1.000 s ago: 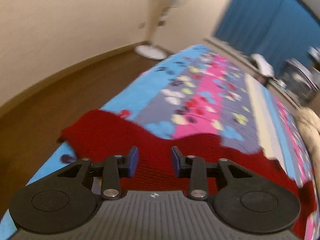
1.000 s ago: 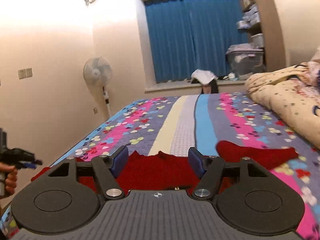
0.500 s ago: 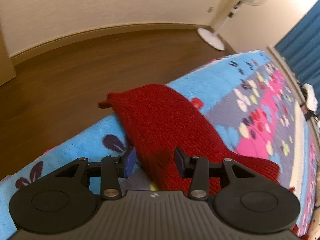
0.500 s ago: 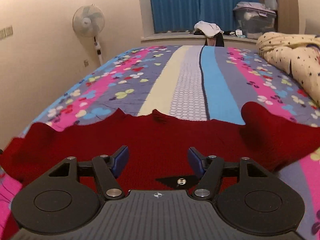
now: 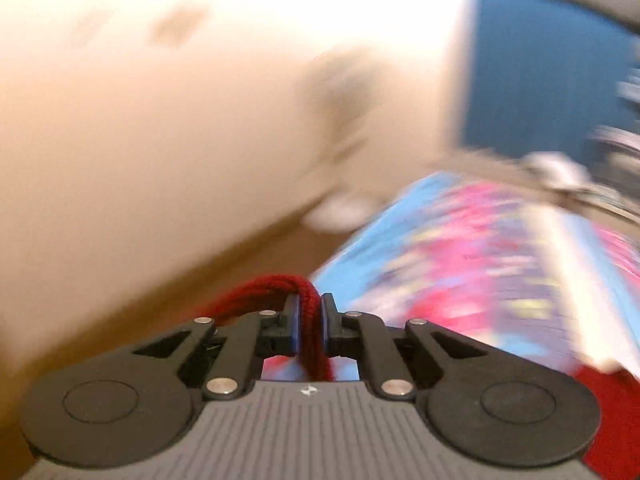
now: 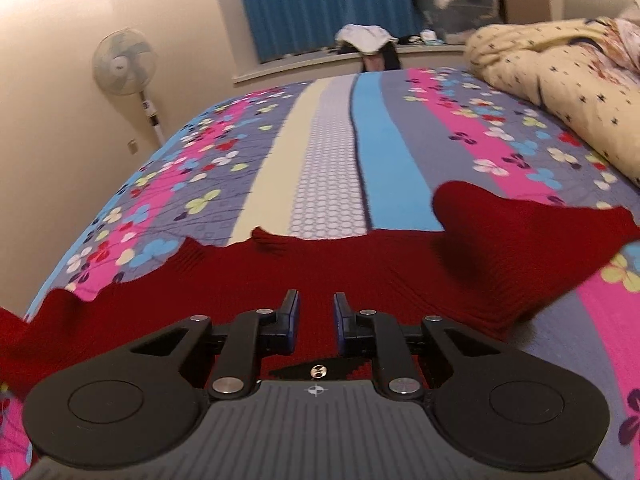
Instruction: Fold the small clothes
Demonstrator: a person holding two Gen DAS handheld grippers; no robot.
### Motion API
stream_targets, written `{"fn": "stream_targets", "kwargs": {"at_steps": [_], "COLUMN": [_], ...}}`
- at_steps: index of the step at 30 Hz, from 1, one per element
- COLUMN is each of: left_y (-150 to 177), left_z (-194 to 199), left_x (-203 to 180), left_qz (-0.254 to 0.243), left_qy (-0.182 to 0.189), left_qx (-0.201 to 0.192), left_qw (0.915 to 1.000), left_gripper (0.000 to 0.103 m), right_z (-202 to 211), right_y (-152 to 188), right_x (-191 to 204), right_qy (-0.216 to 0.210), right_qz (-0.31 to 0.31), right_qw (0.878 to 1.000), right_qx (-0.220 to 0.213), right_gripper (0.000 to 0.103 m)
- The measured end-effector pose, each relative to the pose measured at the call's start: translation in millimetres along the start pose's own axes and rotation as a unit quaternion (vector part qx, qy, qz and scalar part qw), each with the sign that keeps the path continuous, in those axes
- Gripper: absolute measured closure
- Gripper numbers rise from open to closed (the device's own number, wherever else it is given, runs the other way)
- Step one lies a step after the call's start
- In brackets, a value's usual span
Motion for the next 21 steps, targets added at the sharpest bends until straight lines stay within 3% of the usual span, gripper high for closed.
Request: {"fn": "stream_targets", "kwargs": {"at_steps": [2, 3, 4, 6, 7, 9, 10, 11, 14, 16, 17, 19, 21], "left_y": [11, 25, 44, 81, 93, 100, 98, 94, 73, 61, 56, 51, 46], "left_z": [42, 59, 73, 96, 105, 109, 107, 102, 66, 35, 25, 2, -20], "left_x": [-65, -96, -129, -173, -182, -184, -178, -171, -140, -111, -96, -69, -49], "left_qz": [-0.053, -0.084, -0.128, -0.211, -0.233, -0.234, -0.221, -0.206, -0.126, -0.06, -0.037, 0.004, 0.04], "left_qy": [0.135, 0.202, 0.266, 0.337, 0.35, 0.375, 0.381, 0.377, 0.318, 0.249, 0.219, 0.158, 0.128], "left_qx": [-0.018, -0.005, 0.023, 0.06, 0.064, 0.086, 0.094, 0.099, 0.127, 0.156, 0.166, 0.197, 0.225], "left_qw": [0.9892, 0.9758, 0.9553, 0.9157, 0.9052, 0.8931, 0.8928, 0.8979, 0.9311, 0.954, 0.9607, 0.9676, 0.9651], "left_gripper": [0.093, 0.092, 0.091, 0.085, 0.082, 0.064, 0.063, 0.061, 0.059, 0.059, 0.059, 0.059, 0.059], "right_z": [0, 0, 0, -1, -3, -5, -6, -8, -16, -22, -26, -35, -41], "right_y": [0, 0, 0, 1, 2, 4, 5, 6, 10, 15, 18, 26, 31], "right_x": [-5, -8, -11, -19, -23, -31, -35, -38, -46, -48, -49, -49, -51], "right_qy": [0.009, 0.016, 0.024, 0.036, 0.039, 0.041, 0.044, 0.048, 0.046, 0.033, 0.025, 0.024, 0.051], "right_qz": [-0.008, -0.012, -0.016, -0.028, -0.035, -0.052, -0.06, -0.067, -0.09, -0.111, -0.123, -0.133, -0.126], "right_qw": [1.0, 1.0, 1.0, 0.999, 0.999, 0.998, 0.997, 0.996, 0.994, 0.992, 0.99, 0.987, 0.986], "right_qx": [-0.003, -0.005, -0.006, -0.004, -0.001, 0.007, 0.01, 0.014, 0.031, 0.048, 0.058, 0.083, 0.1], "right_gripper": [0.084, 0.084, 0.084, 0.083, 0.082, 0.073, 0.069, 0.065, 0.065, 0.065, 0.064, 0.062, 0.062]}}
Point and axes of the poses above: each gripper's, at about its wrist camera, not at the fingertips, and z roughly against the way its jaws point, x to its left, y to its underside, the point moved 4 cm from there along -z, roughly the way its jaws point, and after that the axes turned 5 degrees about z, right-handed, at the moved point
